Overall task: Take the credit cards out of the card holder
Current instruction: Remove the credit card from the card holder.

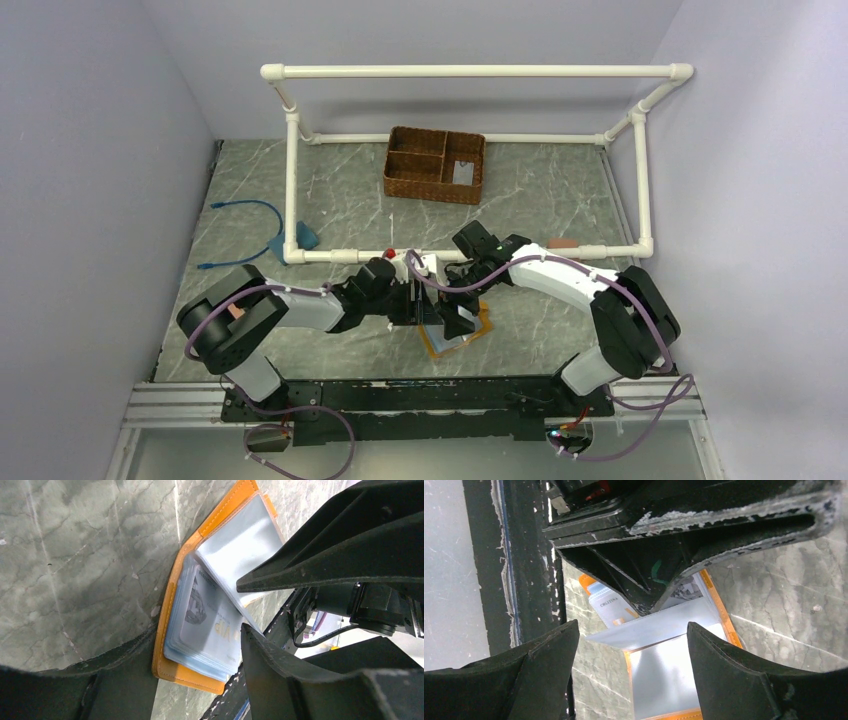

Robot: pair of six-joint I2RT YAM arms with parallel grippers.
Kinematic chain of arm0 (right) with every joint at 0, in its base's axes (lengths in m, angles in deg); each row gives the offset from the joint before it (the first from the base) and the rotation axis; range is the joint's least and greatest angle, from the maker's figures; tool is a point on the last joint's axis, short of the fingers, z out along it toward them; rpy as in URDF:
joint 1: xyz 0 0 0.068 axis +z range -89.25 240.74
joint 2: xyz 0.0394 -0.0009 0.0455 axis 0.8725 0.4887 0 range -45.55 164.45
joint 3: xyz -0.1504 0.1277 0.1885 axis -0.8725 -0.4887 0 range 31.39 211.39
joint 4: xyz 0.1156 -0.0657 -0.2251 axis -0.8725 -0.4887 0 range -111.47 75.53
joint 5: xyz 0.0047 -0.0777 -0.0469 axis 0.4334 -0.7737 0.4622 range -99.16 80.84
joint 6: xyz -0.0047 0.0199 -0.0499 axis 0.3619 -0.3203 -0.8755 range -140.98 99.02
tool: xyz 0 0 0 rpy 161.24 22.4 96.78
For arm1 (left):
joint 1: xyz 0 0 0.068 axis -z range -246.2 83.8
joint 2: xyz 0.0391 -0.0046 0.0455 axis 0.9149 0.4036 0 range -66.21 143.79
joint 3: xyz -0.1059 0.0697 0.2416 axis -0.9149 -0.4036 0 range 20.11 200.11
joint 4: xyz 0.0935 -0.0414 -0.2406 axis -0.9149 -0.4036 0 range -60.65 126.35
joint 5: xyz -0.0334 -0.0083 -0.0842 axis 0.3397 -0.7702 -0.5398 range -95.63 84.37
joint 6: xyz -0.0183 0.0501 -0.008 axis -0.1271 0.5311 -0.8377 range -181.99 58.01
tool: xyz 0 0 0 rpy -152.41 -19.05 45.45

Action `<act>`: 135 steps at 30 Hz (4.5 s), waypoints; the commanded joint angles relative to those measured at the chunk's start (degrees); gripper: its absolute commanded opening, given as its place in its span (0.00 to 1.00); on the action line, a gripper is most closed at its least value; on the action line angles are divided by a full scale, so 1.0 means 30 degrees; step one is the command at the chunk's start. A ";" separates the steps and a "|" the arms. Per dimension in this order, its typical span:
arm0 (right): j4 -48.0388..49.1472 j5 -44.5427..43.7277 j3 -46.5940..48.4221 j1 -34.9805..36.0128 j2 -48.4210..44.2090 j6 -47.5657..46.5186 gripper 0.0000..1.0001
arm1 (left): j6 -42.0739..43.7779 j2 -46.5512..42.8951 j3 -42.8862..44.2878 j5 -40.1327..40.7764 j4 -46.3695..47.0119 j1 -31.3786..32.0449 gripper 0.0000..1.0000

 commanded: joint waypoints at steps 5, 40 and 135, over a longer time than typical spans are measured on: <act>-0.0077 -0.1417 0.0586 0.0138 -0.0057 0.0309 0.82 | -0.0249 0.0408 0.0302 0.1288 0.0202 0.0239 0.63; -0.1527 -0.3272 0.1648 -0.0342 0.1510 0.1281 0.39 | -0.1825 0.0413 0.1344 0.4902 -0.3060 0.1081 0.68; 0.5062 0.7239 0.0079 -0.7150 0.4147 1.3476 0.00 | -0.7595 0.2644 -0.3708 0.5211 1.2174 0.0855 0.65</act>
